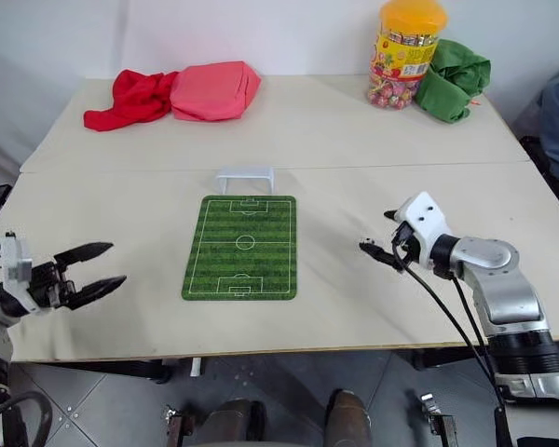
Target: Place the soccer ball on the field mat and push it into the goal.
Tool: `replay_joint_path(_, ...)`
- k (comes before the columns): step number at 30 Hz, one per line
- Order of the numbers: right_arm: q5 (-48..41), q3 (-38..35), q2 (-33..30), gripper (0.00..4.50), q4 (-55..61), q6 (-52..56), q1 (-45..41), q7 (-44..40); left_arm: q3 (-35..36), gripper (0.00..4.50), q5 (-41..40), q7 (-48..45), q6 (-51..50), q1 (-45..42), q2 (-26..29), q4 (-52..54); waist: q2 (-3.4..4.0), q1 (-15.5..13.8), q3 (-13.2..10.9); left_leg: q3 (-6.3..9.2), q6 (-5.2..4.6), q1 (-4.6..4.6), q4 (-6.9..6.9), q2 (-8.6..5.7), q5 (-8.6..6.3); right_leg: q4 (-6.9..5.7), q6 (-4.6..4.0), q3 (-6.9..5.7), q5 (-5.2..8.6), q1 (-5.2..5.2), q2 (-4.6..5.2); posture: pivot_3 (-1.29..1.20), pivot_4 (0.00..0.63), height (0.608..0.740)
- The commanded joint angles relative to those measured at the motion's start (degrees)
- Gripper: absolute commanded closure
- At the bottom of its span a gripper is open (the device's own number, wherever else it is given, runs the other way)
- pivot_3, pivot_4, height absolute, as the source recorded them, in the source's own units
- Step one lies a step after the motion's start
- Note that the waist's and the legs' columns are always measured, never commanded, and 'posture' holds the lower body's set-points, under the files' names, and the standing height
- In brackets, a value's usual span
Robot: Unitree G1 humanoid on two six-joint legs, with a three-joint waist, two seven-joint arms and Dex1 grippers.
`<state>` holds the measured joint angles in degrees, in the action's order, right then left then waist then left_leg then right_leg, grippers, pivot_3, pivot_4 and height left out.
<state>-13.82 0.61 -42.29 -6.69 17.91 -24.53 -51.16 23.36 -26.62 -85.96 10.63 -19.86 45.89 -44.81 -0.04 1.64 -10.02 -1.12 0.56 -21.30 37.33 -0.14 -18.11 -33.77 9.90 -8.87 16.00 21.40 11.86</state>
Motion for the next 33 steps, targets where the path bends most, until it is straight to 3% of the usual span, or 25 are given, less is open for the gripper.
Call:
replay_joint_path(1,0.73,0.89,1.12,0.02,-3.8,-3.28,-2.98,-2.65,0.38,0.0,-0.63,-2.38,0.86,0.27,1.13,0.02,-0.02,0.04,-0.01,0.0,0.0,0.01,0.01,0.0,0.0,-0.01,0.0,0.0,0.0,0.0,0.0,0.0,0.15,0.74)
replay_joint_path(9,3.34,2.48,5.81,0.02,-18.47,-7.27,-9.43,-4.26,0.53,0.0,-2.02,-1.97,-0.15,3.28,0.42,5.24,-0.04,0.21,-0.02,0.0,0.0,0.01,0.02,0.03,0.0,-0.06,-0.01,0.0,-0.01,0.02,0.0,0.0,0.15,0.74)
replay_joint_path(10,3.65,2.67,5.96,0.19,-18.92,-7.63,-9.5,-4.49,0.7,0.0,-2.28,-2.0,-0.39,3.76,0.54,6.0,-0.04,0.21,-0.02,0.0,0.0,0.01,0.02,0.02,0.0,-0.05,-0.01,0.0,-0.01,0.02,0.0,0.0,0.15,0.74)
replay_joint_path(14,3.82,2.23,6.23,1.24,-18.22,-8.3,-8.69,-4.46,1.36,0.0,-3.38,-2.15,-1.24,5.41,1.07,8.45,-0.04,0.18,-0.02,0.0,0.0,0.01,0.09,0.04,0.0,-0.08,-0.02,0.01,-0.01,0.01,-0.01,0.0,0.15,0.74)
replay_joint_path(21,2.53,0.12,6.55,3.65,-16.31,-8.05,-7.04,-3.21,2.18,0.0,-5.11,-1.55,-1.91,7.98,0.3,11.9,-0.04,0.1,-0.02,-0.01,0.0,0.02,0.1,0.04,0.0,-0.1,-0.03,0.01,-0.02,0.01,0.0,0.0,0.15,0.74)
replay_joint_path(26,0.88,-1.15,6.82,3.64,-10.47,-5.97,-6.54,-2.78,1.28,0.0,-6.03,-1.31,-2.94,10.1,-1.21,15.31,-0.03,0.04,-0.03,-0.01,0.0,0.01,0.1,0.03,0.0,-0.09,-0.03,0.02,-0.02,0.0,0.0,0.0,0.15,0.74)
replay_joint_path(31,-2.82,1.86,7.11,3.64,1.59,12.46,-10.97,-2.47,-0.65,0.0,-6.17,-2.82,-3.74,10.45,-2.13,17.83,-0.02,0.33,-0.03,-0.02,0.01,0.02,0.1,0.08,0.0,-0.1,-0.04,0.04,-0.03,0.04,-0.02,0.0,0.15,0.74)
replay_joint_path(33,-1.65,6.35,7.25,3.64,6.31,18.09,-14.44,-3.34,-2.11,0.0,-5.9,-3.4,-3.92,10.03,-2.54,18.52,-0.02,0.31,-0.03,-0.03,0.03,0.02,0.1,0.13,-0.01,-0.11,-0.05,0.05,-0.03,0.07,-0.08,0.0,0.15,0.74)
